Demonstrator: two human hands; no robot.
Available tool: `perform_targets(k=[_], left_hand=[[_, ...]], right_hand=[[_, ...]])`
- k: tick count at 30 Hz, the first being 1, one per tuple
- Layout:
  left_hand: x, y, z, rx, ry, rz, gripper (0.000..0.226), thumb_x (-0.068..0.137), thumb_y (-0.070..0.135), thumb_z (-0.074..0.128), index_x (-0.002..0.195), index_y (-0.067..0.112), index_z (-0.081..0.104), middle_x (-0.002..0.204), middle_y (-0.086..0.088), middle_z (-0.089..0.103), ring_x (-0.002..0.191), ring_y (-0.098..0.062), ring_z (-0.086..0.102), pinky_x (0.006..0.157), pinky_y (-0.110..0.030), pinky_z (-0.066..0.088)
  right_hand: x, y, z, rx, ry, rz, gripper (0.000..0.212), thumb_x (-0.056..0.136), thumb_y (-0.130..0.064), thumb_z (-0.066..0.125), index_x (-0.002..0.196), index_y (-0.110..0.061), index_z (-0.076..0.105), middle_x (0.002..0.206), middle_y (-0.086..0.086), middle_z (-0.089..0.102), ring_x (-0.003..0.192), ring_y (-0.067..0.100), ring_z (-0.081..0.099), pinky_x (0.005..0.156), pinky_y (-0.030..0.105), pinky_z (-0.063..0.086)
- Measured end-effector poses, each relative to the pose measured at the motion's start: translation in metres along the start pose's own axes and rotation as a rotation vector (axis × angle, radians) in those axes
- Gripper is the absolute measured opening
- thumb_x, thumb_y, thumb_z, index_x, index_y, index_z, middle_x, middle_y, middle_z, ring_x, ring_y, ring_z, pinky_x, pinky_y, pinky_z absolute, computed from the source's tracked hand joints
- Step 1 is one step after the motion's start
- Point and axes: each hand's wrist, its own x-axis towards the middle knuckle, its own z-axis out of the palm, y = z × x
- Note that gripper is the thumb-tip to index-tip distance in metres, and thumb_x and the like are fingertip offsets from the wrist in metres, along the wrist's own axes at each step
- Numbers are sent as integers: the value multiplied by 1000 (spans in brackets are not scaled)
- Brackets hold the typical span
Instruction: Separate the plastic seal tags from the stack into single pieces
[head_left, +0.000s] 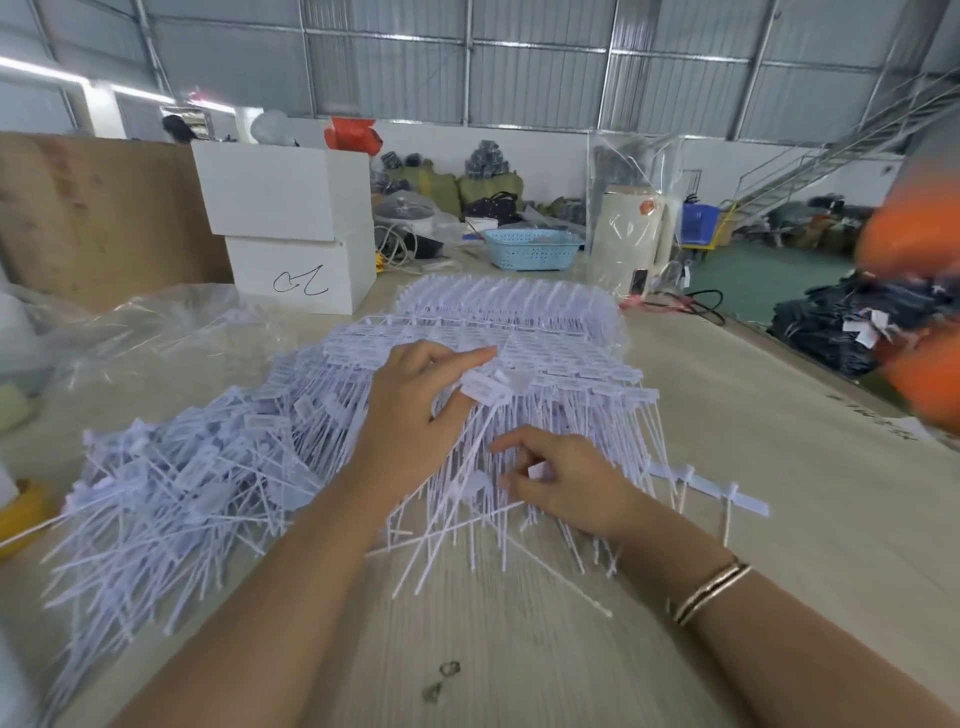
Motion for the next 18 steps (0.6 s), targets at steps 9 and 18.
perform_targets(k=[9,18], left_hand=[[-6,4,0,153,-153,149,36,77,16,63,112,27,70,83,0,53,88,-20,47,81,-30,26],[-8,11,8,356,-174,111,17,77,22,61,93,15,60,90,3,57,97,-22,48,81,-30,21]], right_hand=[[-5,0,-15,330,210,-92,20,87,-25,46,79,-22,63,61,-5,59,51,0,49,56,15,36],[2,-4,-3,74,466,-282,10,90,-40,50,96,-33,53,89,-14,53,78,2,51,70,13,37]])
